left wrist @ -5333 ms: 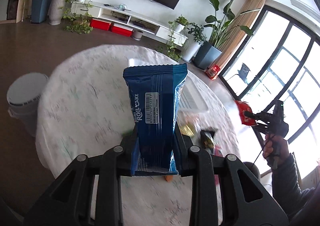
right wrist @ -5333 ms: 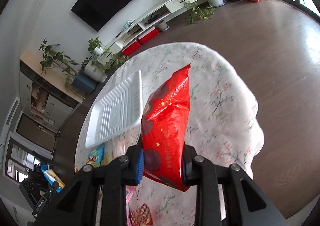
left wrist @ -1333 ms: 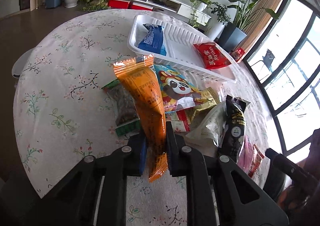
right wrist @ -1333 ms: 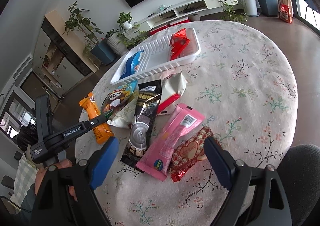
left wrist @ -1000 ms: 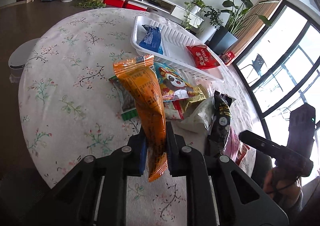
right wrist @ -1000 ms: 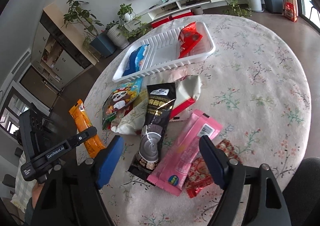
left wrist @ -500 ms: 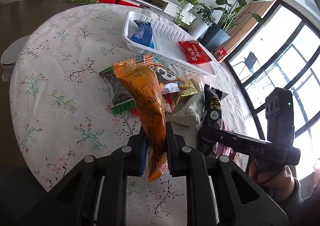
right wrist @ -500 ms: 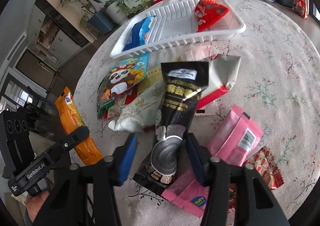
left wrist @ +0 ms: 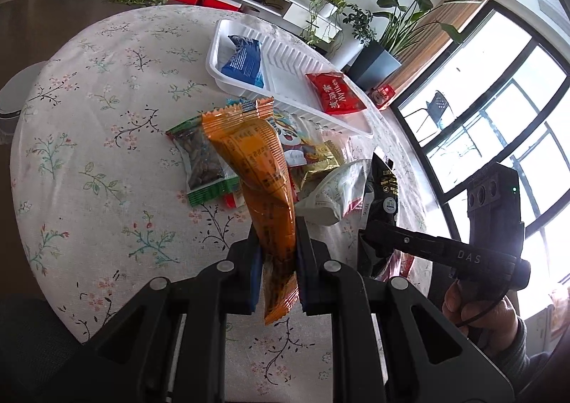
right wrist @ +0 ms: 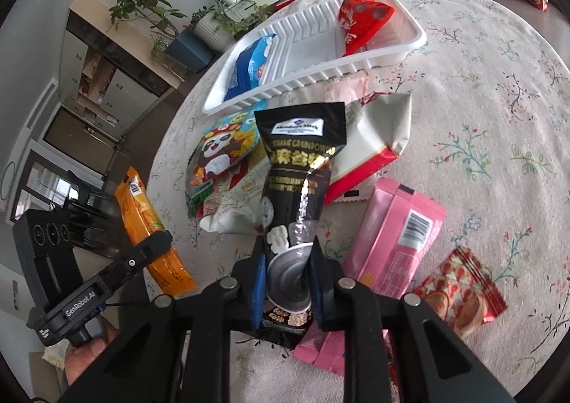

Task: Organize snacks
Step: 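Lift the orange bar with the left gripper while the right gripper grasps the black-and-gold packet, then place both packets upright in the tray beside the others and release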

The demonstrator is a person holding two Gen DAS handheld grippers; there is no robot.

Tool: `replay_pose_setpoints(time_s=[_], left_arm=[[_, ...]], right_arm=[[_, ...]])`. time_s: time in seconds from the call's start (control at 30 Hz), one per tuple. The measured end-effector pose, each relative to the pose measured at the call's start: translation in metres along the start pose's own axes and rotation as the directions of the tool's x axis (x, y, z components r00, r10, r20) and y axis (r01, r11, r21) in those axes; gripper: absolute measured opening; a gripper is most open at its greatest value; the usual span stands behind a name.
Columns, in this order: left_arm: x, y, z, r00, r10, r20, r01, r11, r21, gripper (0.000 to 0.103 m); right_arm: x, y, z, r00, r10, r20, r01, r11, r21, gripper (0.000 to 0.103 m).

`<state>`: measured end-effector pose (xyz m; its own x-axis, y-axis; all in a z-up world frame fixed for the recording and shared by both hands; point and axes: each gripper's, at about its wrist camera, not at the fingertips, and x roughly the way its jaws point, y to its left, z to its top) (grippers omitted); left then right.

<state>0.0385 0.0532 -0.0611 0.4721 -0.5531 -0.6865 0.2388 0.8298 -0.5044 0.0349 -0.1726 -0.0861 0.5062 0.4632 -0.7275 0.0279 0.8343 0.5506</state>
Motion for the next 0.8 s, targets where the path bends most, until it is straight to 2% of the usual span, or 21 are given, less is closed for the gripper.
replay_pose_setpoints(time_s=[0.1, 0.23, 0.33, 0.4, 0.57, 0.7, 0.8], left_arm=[[-0.003, 0.0, 0.005, 1.0, -0.025, 0.001, 0.025, 1.0, -0.009, 0.014], [-0.008, 0.003, 0.018, 0.998, -0.067, 0.006, 0.067, 0.997, -0.032, 0.014], [-0.014, 0.009, 0.033, 0.996, -0.089, 0.018, 0.09, 0.995, -0.046, 0.014], [-0.017, 0.015, 0.048, 0.995, -0.095, 0.02, 0.096, 0.994, -0.049, 0.014], [-0.024, 0.027, 0.098, 0.996, -0.084, 0.038, 0.085, 0.996, -0.036, 0.014], [-0.014, 0.01, 0.151, 0.997, -0.078, 0.026, 0.076, 0.996, 0.047, 0.014], [0.005, -0.014, 0.192, 0.998, -0.063, -0.003, 0.063, 0.989, 0.132, 0.014]], right_arm=[[-0.009, -0.002, 0.002, 0.997, 0.069, 0.023, -0.07, 0.997, 0.035, 0.023], [-0.019, -0.01, 0.01, 0.983, 0.176, 0.058, -0.181, 0.979, 0.093, 0.023], [-0.029, -0.021, 0.019, 0.973, 0.215, 0.089, -0.226, 0.965, 0.133, 0.023], [-0.04, -0.03, 0.027, 0.969, 0.213, 0.125, -0.23, 0.962, 0.145, 0.023], [-0.083, -0.061, 0.065, 0.961, 0.13, 0.246, -0.174, 0.971, 0.166, 0.023], [-0.113, -0.066, 0.107, 0.94, 0.072, 0.334, -0.127, 0.981, 0.144, 0.023], [-0.114, -0.053, 0.143, 0.93, 0.073, 0.359, -0.114, 0.989, 0.095, 0.023]])
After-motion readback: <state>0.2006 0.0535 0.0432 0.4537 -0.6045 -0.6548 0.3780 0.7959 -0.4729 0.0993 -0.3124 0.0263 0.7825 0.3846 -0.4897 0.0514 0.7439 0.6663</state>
